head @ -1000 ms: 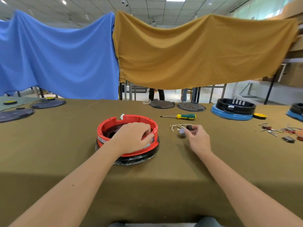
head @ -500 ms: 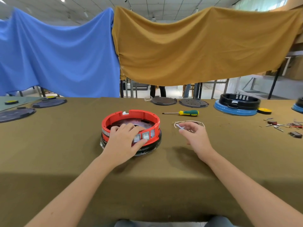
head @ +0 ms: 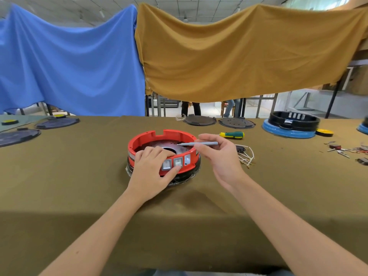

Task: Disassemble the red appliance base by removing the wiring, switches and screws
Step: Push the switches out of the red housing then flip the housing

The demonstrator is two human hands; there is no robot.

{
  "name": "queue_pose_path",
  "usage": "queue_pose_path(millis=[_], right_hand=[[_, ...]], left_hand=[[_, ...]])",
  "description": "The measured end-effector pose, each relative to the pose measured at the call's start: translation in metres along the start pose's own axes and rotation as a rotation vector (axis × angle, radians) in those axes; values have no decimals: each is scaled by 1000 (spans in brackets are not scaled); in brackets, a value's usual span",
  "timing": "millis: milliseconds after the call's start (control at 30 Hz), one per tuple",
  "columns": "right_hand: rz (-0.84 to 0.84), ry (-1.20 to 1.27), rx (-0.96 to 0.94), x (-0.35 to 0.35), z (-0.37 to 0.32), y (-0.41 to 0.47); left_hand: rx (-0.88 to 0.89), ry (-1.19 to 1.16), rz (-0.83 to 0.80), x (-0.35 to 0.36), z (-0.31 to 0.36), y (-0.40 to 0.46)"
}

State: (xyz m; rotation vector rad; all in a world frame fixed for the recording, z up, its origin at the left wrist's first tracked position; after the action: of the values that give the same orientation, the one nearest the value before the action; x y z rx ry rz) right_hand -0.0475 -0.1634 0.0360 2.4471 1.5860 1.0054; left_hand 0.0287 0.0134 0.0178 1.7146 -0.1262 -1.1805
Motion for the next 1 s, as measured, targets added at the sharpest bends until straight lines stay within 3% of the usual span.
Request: queue_pose_path(millis=[200, 533, 1000], right_hand=[[27, 49, -26, 7, 7, 4], [-180, -453, -243, 27, 4, 2], [-299, -596, -275, 46, 1, 13]], left_hand=[[0, -78, 27, -3, -2, -1], [-18, -93, 37, -4, -2, 0], [-20, -72, 39, -2, -3, 0]])
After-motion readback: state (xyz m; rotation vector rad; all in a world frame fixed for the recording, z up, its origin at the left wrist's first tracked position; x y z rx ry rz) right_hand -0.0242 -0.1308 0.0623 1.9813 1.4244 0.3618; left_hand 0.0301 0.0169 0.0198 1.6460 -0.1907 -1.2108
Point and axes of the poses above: each hand's wrist, its own y-axis towards the middle knuckle, its own x-axis out of the palm, z = x × y, the point moved 5 cm from there along y, towards the middle knuckle, and after that the axes turned 14 degrees about y, right-handed, at the moved point
